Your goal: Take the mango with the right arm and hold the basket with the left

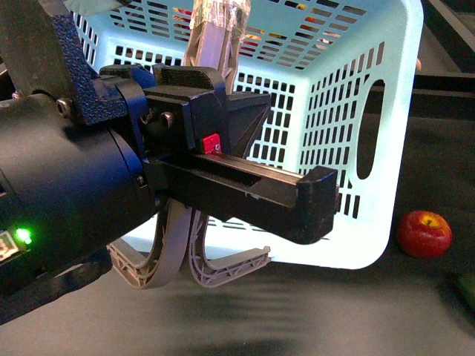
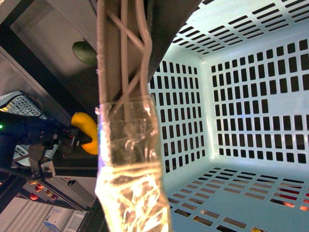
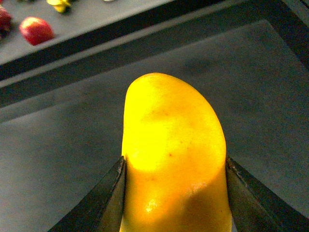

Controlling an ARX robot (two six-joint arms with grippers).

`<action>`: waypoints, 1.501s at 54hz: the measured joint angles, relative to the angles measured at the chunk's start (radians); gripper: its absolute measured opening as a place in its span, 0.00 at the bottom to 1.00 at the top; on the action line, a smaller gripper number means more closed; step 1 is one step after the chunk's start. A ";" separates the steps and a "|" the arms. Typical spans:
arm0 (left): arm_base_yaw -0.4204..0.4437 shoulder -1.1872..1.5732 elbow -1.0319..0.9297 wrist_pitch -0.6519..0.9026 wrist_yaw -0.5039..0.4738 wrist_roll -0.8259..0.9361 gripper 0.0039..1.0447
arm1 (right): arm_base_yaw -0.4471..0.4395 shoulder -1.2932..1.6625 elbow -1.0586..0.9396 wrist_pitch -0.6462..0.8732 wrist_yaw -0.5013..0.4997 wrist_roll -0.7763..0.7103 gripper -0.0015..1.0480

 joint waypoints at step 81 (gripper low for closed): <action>-0.001 0.008 -0.006 0.000 0.001 -0.002 0.08 | 0.623 -0.425 -0.097 -0.032 0.174 0.100 0.92</action>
